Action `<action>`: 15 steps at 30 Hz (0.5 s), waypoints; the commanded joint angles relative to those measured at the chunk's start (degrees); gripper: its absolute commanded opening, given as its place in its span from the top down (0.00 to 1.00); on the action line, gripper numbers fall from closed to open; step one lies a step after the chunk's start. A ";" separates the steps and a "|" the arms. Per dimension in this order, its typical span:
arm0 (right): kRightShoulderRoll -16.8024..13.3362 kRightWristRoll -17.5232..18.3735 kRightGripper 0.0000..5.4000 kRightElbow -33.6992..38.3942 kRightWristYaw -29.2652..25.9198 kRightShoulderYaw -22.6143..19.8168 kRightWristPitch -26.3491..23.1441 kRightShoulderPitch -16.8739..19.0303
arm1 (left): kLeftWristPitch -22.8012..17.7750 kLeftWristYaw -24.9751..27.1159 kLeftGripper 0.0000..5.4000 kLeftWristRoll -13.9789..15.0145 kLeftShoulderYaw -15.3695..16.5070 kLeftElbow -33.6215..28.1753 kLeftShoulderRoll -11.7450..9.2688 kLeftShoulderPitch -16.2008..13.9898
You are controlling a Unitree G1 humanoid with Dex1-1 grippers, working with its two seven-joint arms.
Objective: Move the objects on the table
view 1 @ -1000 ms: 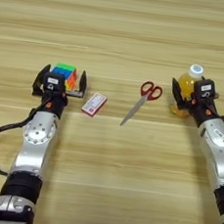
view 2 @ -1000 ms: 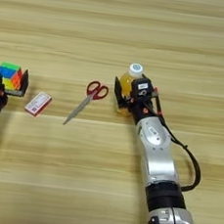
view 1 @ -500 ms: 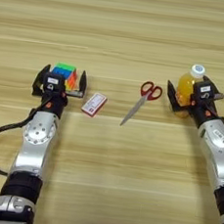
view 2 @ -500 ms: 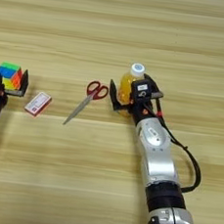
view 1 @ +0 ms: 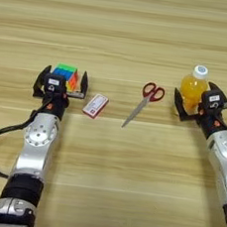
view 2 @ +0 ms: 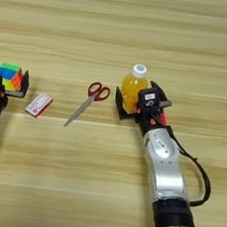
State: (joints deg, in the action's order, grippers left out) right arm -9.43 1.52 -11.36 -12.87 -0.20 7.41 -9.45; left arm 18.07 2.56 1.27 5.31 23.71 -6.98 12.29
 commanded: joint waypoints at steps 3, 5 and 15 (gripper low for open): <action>-2.37 0.11 0.00 5.70 -2.00 0.28 -3.24 4.68 | -0.10 -0.94 0.00 -0.73 -0.33 -0.65 0.56 -0.01; -2.71 0.15 0.00 6.74 -2.38 0.31 -3.83 5.46 | -0.12 -1.11 0.00 -0.79 -0.37 -0.74 0.69 -0.04; -4.78 0.70 0.00 8.92 -3.07 -1.57 -5.81 7.77 | -0.32 -1.49 0.00 -0.99 -0.39 -1.24 0.92 -0.09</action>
State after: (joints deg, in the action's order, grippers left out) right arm -13.46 1.63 -3.44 -15.60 -0.86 2.83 -2.17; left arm 18.06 1.32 0.78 5.28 23.08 -6.19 12.28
